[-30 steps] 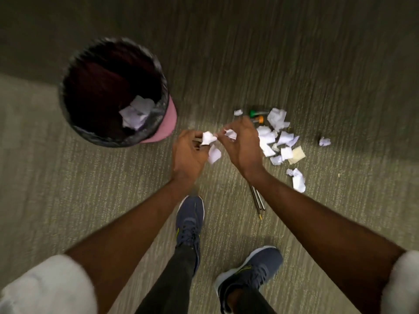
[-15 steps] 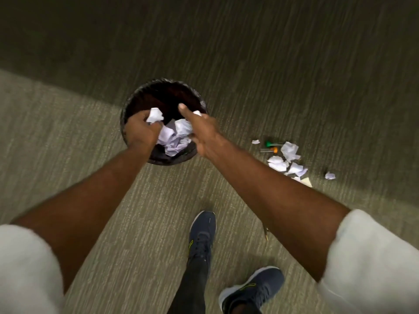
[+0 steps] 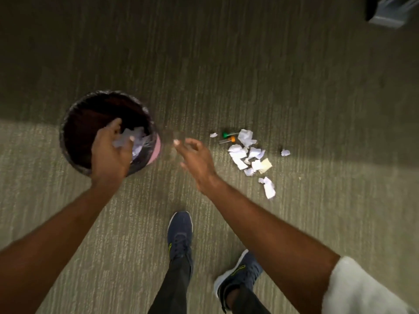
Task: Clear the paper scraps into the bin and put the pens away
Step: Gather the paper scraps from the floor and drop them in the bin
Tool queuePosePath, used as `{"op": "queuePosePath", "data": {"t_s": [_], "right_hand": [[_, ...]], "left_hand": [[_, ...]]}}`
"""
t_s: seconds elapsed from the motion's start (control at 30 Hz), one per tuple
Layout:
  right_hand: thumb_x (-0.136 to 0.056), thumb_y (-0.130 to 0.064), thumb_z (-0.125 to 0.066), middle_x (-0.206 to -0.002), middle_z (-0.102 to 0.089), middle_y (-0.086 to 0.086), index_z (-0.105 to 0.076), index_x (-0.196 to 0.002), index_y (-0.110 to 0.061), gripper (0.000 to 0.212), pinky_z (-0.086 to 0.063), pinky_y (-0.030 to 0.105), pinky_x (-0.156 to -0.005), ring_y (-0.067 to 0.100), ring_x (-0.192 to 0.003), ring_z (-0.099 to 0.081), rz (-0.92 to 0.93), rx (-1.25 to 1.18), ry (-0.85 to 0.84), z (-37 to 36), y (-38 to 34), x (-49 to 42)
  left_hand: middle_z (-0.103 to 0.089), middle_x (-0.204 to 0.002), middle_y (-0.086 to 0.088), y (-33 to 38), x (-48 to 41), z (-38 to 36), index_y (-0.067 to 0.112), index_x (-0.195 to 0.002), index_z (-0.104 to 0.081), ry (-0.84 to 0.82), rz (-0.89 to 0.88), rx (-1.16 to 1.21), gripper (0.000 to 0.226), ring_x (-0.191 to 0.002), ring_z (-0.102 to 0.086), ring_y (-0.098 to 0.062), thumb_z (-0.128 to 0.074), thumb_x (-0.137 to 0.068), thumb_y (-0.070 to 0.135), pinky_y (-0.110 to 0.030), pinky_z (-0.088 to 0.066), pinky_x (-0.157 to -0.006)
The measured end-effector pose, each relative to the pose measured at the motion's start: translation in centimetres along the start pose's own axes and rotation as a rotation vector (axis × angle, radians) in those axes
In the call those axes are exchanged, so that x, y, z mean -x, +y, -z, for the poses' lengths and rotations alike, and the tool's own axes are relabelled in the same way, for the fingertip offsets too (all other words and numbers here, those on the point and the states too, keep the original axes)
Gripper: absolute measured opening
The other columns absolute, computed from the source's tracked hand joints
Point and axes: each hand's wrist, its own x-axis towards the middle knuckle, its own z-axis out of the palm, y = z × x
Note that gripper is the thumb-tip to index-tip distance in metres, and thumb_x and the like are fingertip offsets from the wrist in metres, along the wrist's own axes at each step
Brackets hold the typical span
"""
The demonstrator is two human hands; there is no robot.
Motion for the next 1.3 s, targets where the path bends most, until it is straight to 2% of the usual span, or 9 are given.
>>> {"op": "queuePosePath", "data": {"t_s": [0.13, 0.23, 0.37, 0.5, 0.7, 0.87, 1.0, 1.13, 1.3], "right_hand": [[-0.08, -0.041, -0.079, -0.123, -0.062, 0.006, -0.066, -0.112, -0.023, 0.039, -0.052, 0.041, -0.097, 0.024, -0.111, -0.062, 0.093, 0.305, 0.251, 10.6, 5.4, 1.0], [-0.079, -0.025, -0.083, -0.118, -0.065, 0.013, -0.068, -0.11, -0.013, 0.036, -0.047, 0.04, -0.1, 0.03, -0.112, -0.061, 0.103, 0.465, 0.378, 18.7, 9.2, 1.5], [-0.076, -0.005, -0.081, -0.115, -0.061, 0.024, -0.067, -0.116, -0.001, 0.042, -0.043, 0.037, -0.098, 0.039, -0.108, -0.06, 0.11, 0.678, 0.484, 28.5, 14.8, 1.3], [-0.081, -0.008, -0.075, -0.108, -0.063, 0.018, -0.064, -0.115, -0.009, 0.036, -0.046, 0.029, -0.078, 0.033, -0.092, -0.065, 0.114, 0.814, 0.527, 34.3, 19.4, -1.1], [-0.089, -0.02, -0.067, -0.138, -0.048, 0.016, -0.041, -0.146, -0.019, 0.063, -0.053, 0.042, -0.09, 0.035, -0.11, -0.059, 0.161, 1.033, 0.375, 35.8, 25.4, -8.8], [-0.097, -0.014, -0.059, -0.167, -0.001, 0.012, -0.004, -0.157, -0.033, 0.084, -0.057, 0.056, -0.087, 0.05, -0.148, -0.014, 0.085, 1.361, 0.319, 33.6, 28.6, -14.0], [-0.09, -0.004, -0.06, -0.167, 0.0, 0.015, -0.004, -0.157, -0.03, 0.092, -0.053, 0.06, -0.091, 0.053, -0.147, -0.012, 0.117, 1.408, 0.33, 32.7, 30.7, -14.4], [-0.091, -0.006, -0.057, -0.165, -0.014, 0.016, -0.013, -0.156, -0.028, 0.082, -0.043, 0.06, -0.106, 0.049, -0.148, -0.018, 0.235, 1.391, 0.332, 32.5, 31.0, -13.7], [-0.091, -0.002, -0.056, -0.151, -0.038, 0.012, -0.035, -0.146, -0.022, 0.062, -0.054, 0.052, -0.09, 0.037, -0.137, -0.04, 0.325, 1.301, 0.362, 32.7, 30.3, -13.9]], "left_hand": [[-0.055, -0.136, -0.01, 4.2, 3.7, -6.6, 0.014, -0.141, -0.053, -0.282, -0.294, -0.07, 0.047, -0.125, -0.055, -0.025, -0.067, -0.095, 0.016, -0.033, -0.045, -0.107], [-0.057, -0.137, -0.017, 5.5, 6.5, -13.2, 0.007, -0.138, -0.056, -0.439, -0.338, -0.169, 0.054, -0.127, -0.052, -0.031, -0.074, -0.088, 0.018, -0.025, -0.034, -0.11], [-0.045, -0.15, -0.017, 6.2, 10.1, -22.7, 0.014, -0.143, -0.053, -0.707, -0.324, -0.311, 0.07, -0.141, -0.039, -0.037, -0.082, -0.081, 0.024, -0.052, -0.038, -0.115], [-0.025, -0.161, -0.01, 5.5, 12.3, -30.9, 0.025, -0.151, -0.041, -0.832, -0.294, -0.482, 0.077, -0.151, -0.015, -0.031, -0.079, -0.084, 0.035, -0.055, -0.037, -0.115], [-0.003, -0.166, -0.019, 2.9, 13.4, -42.0, 0.027, -0.156, -0.031, -0.764, -0.095, -0.484, 0.084, -0.153, 0.002, -0.046, -0.073, -0.086, 0.049, -0.062, -0.025, -0.119], [0.013, -0.167, -0.021, -0.5, 12.7, -48.6, 0.024, -0.161, -0.005, -0.482, -0.284, -0.538, 0.097, -0.152, 0.003, -0.052, -0.054, -0.089, 0.066, -0.076, -0.03, -0.108], [0.011, -0.169, -0.015, -1.7, 12.3, -51.0, 0.035, -0.159, -0.01, -0.468, -0.353, -0.621, 0.089, -0.152, 0.005, -0.054, -0.063, -0.091, 0.056, -0.073, -0.033, -0.109], [-0.002, -0.169, -0.01, -2.4, 12.6, -51.5, 0.032, -0.144, -0.042, -0.473, -0.358, -0.581, 0.056, -0.154, 0.0, -0.048, -0.068, -0.094, 0.034, -0.064, -0.036, -0.114], [-0.031, -0.16, -0.005, -3.4, 12.6, -51.2, 0.017, -0.128, -0.061, -0.441, -0.357, -0.458, 0.032, -0.149, -0.024, -0.022, -0.062, -0.097, 0.01, -0.04, -0.045, -0.113]]}}
